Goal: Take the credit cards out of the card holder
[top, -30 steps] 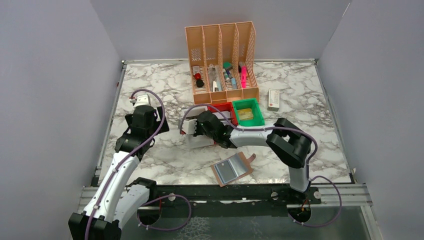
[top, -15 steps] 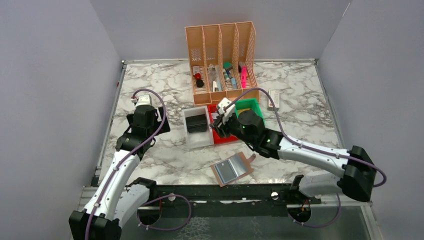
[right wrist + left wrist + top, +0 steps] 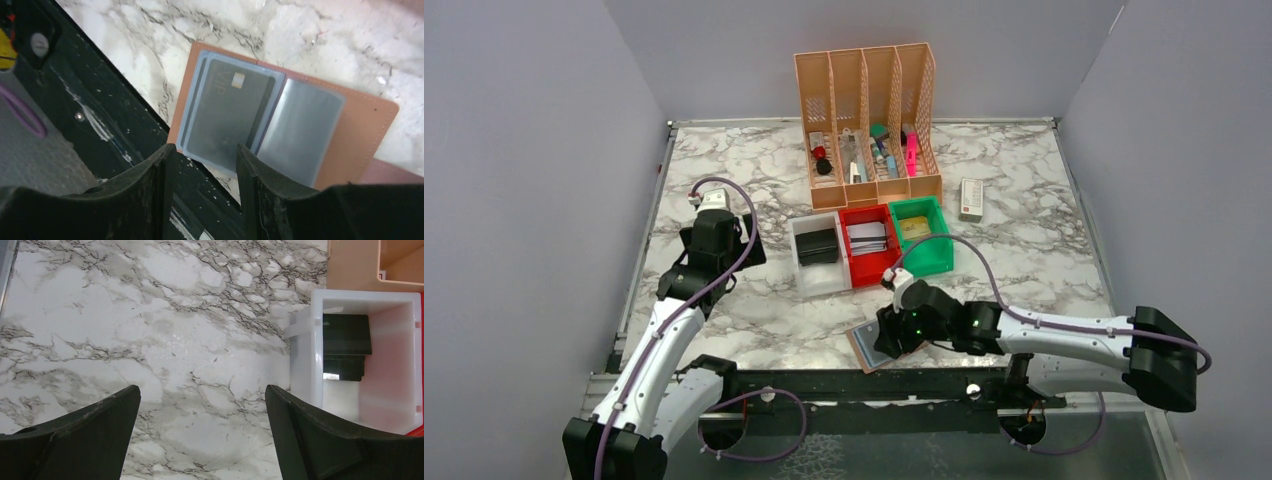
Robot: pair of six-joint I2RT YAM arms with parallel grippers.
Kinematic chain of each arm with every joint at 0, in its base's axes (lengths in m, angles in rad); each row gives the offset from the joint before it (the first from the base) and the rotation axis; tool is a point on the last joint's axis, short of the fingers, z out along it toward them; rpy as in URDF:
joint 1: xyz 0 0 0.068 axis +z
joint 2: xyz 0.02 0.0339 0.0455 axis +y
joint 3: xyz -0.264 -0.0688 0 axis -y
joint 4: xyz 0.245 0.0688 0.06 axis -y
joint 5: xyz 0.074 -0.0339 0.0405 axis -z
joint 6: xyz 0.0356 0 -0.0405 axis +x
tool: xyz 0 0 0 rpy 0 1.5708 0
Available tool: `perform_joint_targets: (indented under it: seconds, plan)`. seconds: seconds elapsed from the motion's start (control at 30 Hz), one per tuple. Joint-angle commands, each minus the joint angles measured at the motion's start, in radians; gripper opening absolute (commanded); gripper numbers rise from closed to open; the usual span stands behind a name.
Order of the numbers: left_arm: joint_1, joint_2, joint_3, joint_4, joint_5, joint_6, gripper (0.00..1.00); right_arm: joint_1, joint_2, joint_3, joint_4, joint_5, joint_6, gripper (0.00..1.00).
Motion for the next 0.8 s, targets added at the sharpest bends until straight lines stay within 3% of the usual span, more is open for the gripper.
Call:
perform_joint_targets:
  seconds: [0.0, 0.27, 0.43, 0.53, 0.77]
  plan:
    - [0.005, 0.003, -0.012, 0.026, 0.018, 0.009, 0.99, 0.071, 0.072, 0.027, -0.077, 0.147, 0.087, 0.52]
    - [0.005, 0.019, -0.014, 0.027, 0.022, 0.005, 0.99, 0.137, 0.198, 0.076, -0.115, 0.283, 0.071, 0.54]
    - [0.005, 0.022, -0.014, 0.028, 0.026, 0.006, 0.99, 0.147, 0.259, 0.094, -0.108, 0.286, 0.052, 0.53]
    - [0.005, 0.023, -0.014, 0.029, 0.029, 0.007, 0.99, 0.159, 0.304, 0.113, -0.129, 0.308, 0.07, 0.46]
    - [0.005, 0.019, -0.017, 0.031, 0.034, 0.008, 0.99, 0.165, 0.335, 0.133, -0.15, 0.343, 0.136, 0.15]
